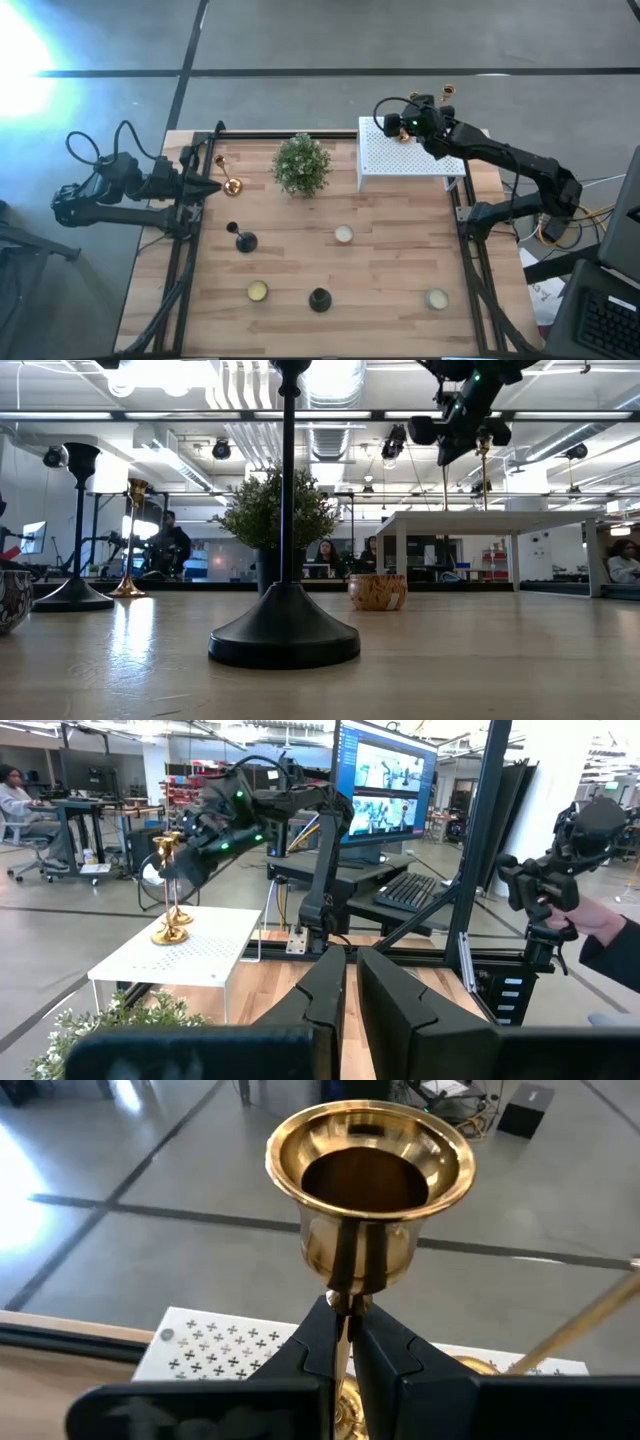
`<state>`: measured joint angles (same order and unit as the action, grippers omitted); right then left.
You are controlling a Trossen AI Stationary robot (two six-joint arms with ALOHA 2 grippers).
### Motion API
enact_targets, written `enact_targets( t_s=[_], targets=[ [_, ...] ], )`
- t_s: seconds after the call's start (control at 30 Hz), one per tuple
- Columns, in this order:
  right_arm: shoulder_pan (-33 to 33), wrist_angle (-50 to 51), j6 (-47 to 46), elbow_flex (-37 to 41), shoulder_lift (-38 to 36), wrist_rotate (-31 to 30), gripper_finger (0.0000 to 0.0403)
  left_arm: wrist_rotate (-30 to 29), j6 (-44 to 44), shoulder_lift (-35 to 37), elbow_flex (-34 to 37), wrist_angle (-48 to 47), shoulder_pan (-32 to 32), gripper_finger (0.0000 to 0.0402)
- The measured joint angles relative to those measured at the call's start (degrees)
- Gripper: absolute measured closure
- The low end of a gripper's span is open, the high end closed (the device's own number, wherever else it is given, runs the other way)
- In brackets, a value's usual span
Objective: Pick & Place candle stick holders
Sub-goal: Put the top gold candle holder on the shelf
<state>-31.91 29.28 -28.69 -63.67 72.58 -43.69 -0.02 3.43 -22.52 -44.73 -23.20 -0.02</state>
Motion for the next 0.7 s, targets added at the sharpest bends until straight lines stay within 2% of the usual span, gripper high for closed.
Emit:
enact_targets(
  t_s=[0.17, 0.4, 0.7],
  targets=[
    [-1.06, 0.09, 0.47, -0.59, 1.43, -0.11, 0.0391, 0.0, -0.01, -0.01, -0.01, 0.0, -0.02, 0.0367],
    [-2.04, 4.99, -0.75, -0.49, -0.56, -1.62, 0.0391, 0.01, -0.01, -0.01, 0.0, 0.01, 0.0, 0.0367],
    [-2.28, 4.8, -0.03, -0.29, -0.85, -1.24, 0.0391, 0.01, -0.01, 0.0, 0.0, 0.02, 0.0, 0.0367]
  ],
)
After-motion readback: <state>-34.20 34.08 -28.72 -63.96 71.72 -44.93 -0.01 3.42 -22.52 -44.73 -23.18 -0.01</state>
